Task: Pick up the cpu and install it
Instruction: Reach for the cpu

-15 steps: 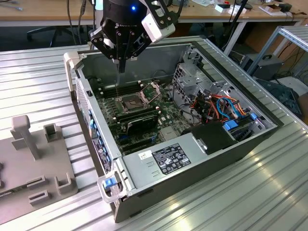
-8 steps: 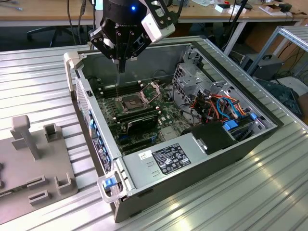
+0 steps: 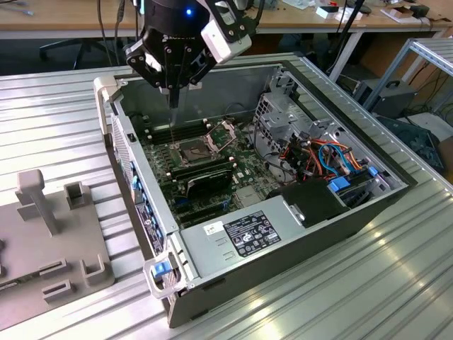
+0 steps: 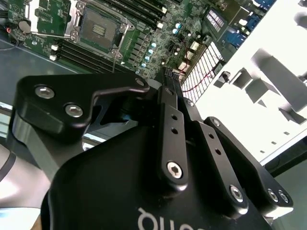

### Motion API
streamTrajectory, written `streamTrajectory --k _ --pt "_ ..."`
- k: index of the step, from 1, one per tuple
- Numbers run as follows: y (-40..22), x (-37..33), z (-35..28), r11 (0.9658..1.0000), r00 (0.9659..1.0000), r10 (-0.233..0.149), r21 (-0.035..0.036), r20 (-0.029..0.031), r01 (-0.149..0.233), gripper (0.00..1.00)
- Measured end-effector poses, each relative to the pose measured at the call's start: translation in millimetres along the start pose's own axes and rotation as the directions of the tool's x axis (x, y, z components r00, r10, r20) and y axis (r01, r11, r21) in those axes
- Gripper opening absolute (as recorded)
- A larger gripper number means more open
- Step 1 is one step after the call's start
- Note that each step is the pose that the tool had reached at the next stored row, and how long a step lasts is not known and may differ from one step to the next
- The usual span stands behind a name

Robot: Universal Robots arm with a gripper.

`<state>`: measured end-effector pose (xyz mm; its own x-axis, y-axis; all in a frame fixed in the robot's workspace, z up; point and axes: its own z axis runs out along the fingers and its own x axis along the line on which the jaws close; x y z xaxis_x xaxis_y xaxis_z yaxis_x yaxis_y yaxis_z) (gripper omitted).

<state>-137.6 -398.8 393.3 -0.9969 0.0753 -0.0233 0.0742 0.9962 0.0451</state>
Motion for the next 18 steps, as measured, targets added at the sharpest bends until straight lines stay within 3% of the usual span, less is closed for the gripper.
streamTrajectory --k 18 --pt "-0.7 9.1 -0.2 1.0000 1.0000 0.000 0.0000 0.0000 0.000 0.11"
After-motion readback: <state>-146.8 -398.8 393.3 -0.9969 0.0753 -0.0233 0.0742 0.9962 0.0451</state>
